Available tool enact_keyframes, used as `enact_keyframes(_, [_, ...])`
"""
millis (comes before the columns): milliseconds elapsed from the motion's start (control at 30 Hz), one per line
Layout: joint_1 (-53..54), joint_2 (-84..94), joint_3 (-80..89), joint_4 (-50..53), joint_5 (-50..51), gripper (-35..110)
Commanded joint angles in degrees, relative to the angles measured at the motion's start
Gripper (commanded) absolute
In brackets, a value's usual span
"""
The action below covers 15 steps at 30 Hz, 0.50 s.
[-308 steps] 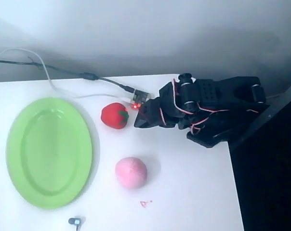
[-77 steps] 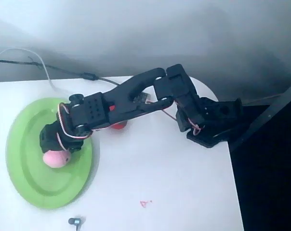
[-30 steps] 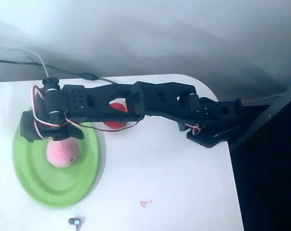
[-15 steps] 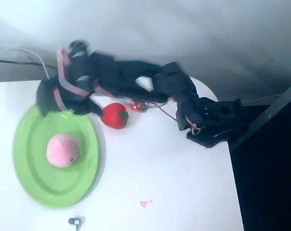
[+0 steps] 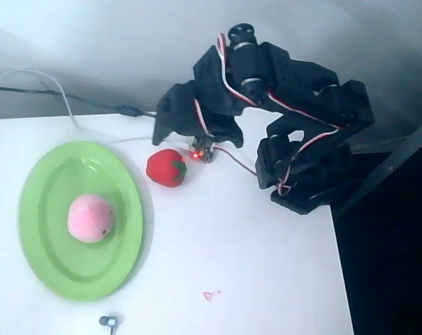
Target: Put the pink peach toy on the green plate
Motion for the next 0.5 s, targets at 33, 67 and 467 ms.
enact_keyframes(33, [-2.0,10.9,10.5,0.8,4.5,50])
enact_keyframes(67, [-2.5,13.3,13.4,0.3,5.3,48])
enact_keyframes(467, [-3.4,36.4,43.9,-10.7,9.0,43])
